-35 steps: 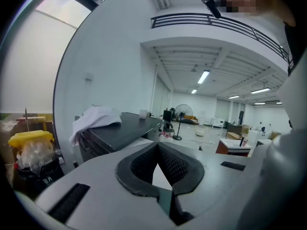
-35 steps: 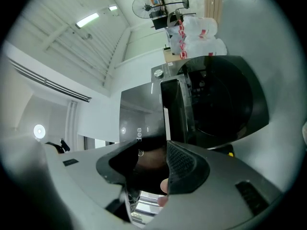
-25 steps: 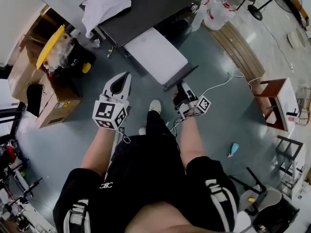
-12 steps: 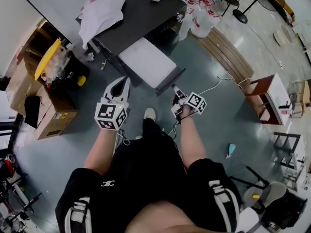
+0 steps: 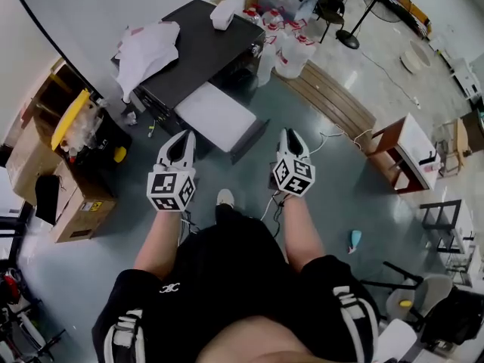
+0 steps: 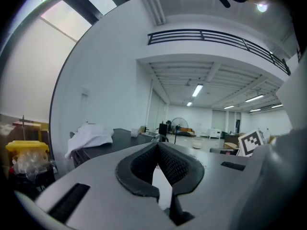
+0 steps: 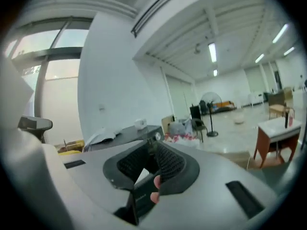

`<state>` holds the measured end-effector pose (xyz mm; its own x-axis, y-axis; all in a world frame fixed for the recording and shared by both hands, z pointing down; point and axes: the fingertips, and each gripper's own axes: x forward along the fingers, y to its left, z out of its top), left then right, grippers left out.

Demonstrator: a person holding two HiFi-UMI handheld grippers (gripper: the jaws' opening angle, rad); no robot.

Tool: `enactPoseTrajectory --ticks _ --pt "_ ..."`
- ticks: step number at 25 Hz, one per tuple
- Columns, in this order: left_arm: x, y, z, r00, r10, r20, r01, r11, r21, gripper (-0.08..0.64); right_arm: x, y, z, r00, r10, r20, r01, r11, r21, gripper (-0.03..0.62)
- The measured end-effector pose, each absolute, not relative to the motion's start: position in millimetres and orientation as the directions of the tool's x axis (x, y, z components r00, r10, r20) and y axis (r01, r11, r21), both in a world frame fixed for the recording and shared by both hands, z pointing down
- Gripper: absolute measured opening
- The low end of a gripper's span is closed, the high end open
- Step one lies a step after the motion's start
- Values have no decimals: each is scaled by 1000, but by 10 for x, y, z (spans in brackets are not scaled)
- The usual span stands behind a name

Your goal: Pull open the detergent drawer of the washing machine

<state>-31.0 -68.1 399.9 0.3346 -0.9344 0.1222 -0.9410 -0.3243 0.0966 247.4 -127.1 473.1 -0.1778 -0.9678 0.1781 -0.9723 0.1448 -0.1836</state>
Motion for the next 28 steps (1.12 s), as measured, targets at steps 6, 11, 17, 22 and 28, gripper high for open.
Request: enactPoseTrajectory --ticks 6,11,17,22,28 --pt "-199 -554 3674 347 -936 68 -937 -342 75 1 2219 -948 3556 -187 -979 -76 -982 189 -16 3" --pt "-164 -507 3520 359 -933 40 -933 -356 58 0 1955 -705 3238 -244 -961 -130 -970 244 16 2" --pt "-151 -455 3446 359 -933 29 -933 -357 51 0 1887 -661 3195 -257 -959 -124 -966 257 11 2" --pt "-159 -382 3425 360 -932 27 -932 -359 47 1 1873 -628 3250 -248 -963 -106 -968 250 -3 2" --pt "-196 -294 3437 354 -934 38 -935 -353 45 2 1806 -538 3263 -279 -954 -113 -960 281 -8 2"
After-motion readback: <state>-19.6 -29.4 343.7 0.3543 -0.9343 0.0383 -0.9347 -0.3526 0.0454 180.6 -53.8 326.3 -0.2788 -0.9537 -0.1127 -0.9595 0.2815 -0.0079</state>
